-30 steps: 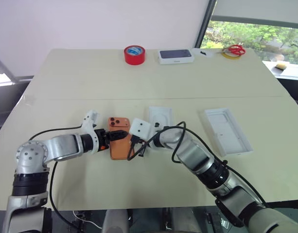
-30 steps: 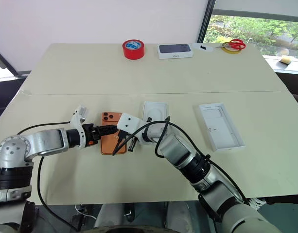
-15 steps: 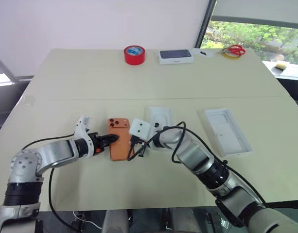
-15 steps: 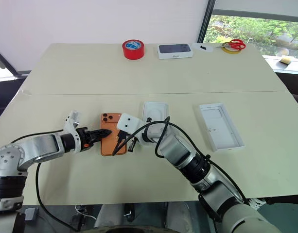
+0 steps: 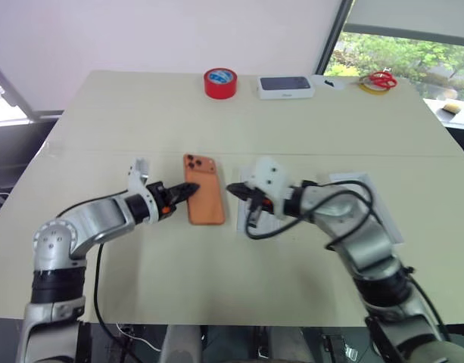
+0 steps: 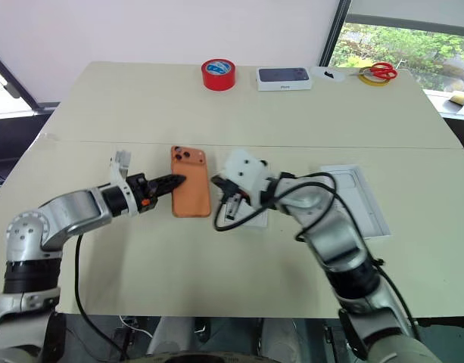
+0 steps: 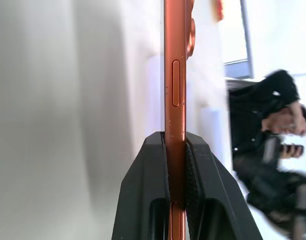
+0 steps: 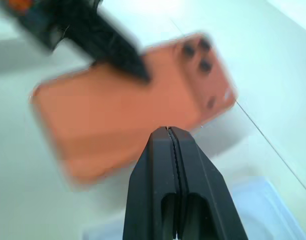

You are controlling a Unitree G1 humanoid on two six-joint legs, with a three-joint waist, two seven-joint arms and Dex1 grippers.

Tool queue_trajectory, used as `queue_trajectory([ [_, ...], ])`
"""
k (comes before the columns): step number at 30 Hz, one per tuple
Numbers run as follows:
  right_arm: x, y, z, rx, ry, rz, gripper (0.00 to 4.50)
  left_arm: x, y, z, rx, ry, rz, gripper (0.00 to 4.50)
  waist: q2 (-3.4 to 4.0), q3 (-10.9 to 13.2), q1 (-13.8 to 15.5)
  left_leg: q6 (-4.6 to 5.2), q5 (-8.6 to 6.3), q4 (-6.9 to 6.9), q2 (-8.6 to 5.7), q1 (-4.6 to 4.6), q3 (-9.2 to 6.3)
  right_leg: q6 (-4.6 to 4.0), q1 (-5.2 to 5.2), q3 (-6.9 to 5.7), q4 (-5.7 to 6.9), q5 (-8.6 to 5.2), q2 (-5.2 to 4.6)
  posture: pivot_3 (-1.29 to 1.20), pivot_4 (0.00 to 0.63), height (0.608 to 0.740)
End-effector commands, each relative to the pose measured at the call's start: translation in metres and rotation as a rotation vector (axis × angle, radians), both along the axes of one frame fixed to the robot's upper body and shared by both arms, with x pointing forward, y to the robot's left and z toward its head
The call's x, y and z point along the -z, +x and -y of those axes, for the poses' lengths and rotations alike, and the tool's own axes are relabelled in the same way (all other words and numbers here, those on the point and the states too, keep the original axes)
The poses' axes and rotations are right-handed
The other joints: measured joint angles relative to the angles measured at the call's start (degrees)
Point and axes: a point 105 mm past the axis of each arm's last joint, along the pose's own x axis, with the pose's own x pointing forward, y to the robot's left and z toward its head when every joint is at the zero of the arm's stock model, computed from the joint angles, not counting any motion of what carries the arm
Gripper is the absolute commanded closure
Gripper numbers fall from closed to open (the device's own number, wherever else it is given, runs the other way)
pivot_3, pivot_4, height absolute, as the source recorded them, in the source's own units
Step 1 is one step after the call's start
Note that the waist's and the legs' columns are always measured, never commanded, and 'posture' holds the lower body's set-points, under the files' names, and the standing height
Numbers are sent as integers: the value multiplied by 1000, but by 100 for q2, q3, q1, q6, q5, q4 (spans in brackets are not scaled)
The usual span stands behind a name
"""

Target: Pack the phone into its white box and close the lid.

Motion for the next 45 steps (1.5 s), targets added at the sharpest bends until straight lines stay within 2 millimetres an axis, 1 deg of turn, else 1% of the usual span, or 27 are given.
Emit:
queue_trajectory([
  [1, -16, -12, 32, 30, 98, -22, 4500, -13, 3, 29, 93, -30, 26, 4462, -1, 1, -3, 0, 0, 0, 0, 0, -1, 0, 3, -1, -2, 0, 0, 0, 150, 730],
  [4, -16, -10, 70, 171, 126, -40, 4500, -3, 12, 54, 136, -2, 2, 4462, -2, 1, -12, 3, -1, 1, 0, 1, 0, 1, 3, -1, 0, 0, 0, 0, 150, 730],
  [6, -17, -13, 87, 228, 139, -47, 4500, 4, 16, 67, 159, 23, -11, 4462, -2, 1, -22, 4, -1, 2, 0, 3, 1, 1, 4, -1, 0, 0, 2, 0, 150, 730],
  [9, -21, -24, 106, 280, 171, -56, 4500, 13, 18, 88, 215, 38, -24, 4462, -2, 2, -17, 3, 0, -2, 5, 3, 1, 1, -2, 1, 0, 0, 11, 0, 150, 730],
  [11, -22, -31, 114, 304, 168, -59, 4500, 20, 18, 99, 245, 48, -36, 4462, 0, 3, -6, -1, 2, -5, 6, 2, 0, 1, -3, 0, 0, 0, 14, 0, 150, 730],
  [14, -19, -36, 122, 337, 154, -66, 4500, 24, 17, 107, 269, 52, -43, 4462, -2, 4, -19, 0, 2, -1, 5, -1, 0, 1, -3, 0, -1, 0, 13, 0, 150, 730],
  [19, -11, -44, 125, 360, 128, -83, 4500, 32, 20, 114, 287, 65, -53, 4462, -2, 4, -9, 12, -6, 3, 6, 1, -6, 1, 0, -1, 1, 0, 13, 0, 150, 730],
  [22, -7, -45, 125, 365, 118, -86, 4500, 31, 21, 115, 290, 67, -49, 4462, -2, 4, -4, 19, -9, 5, 5, 0, -7, 1, 1, -1, 1, 0, 13, 0, 150, 730],
  [30, -2, -42, 122, 355, 101, -89, 4500, 26, 25, 108, 271, 40, -44, 4462, -2, 4, -11, 15, -7, 5, 5, 0, -10, 1, 3, -2, 1, 0, 13, 0, 150, 730],
  [35, -2, -39, 121, 350, 97, -85, 4500, 27, 26, 102, 260, 42, -48, 4462, -2, 4, -10, 5, -1, 6, 5, 0, -10, 1, 4, -3, 2, 1, 13, 0, 150, 730],
  [39, -1, -37, 120, 344, 95, -83, 4500, 28, 26, 101, 259, 42, -51, 4462, -2, 4, -4, 0, 3, 8, 5, 0, -10, 1, 5, -4, 3, 1, 13, 0, 150, 730],
  [41, 0, -36, 118, 338, 93, -83, 4500, 29, 24, 102, 265, 40, -56, 3547, -2, 4, -6, -1, 3, 9, 5, 1, -10, 2, 7, -4, 3, 1, 13, 0, 150, 730],
  [42, 0, -35, 117, 336, 93, -84, 4500, 29, 24, 102, 268, 41, -57, 3246, -2, 4, -7, -1, 3, 9, 5, 1, -10, 2, 7, -4, 3, 1, 12, 0, 150, 730],
  [43, 1, -35, 116, 335, 93, -84, 4500, 29, 23, 102, 270, 41, -56, 2841, -2, 4, -7, -2, 3, 10, 5, 1, -10, 2, 7, -4, 3, 1, 13, 0, 150, 730],
  [44, 1, -35, 115, 332, 90, -85, 4500, 28, 23, 101, 273, 39, -53, 2240, -2, 4, -7, -2, 4, 10, 5, 1, -10, 2, 7, -4, 4, 1, 12, 0, 150, 730],
  [45, 2, -35, 115, 329, 88, -86, 4500, 27, 22, 101, 275, 36, -50, 1768, -2, 4, -8, -2, 4, 10, 5, 1, -11, 2, 8, -5, 4, 1, 13, 0, 150, 730],
])
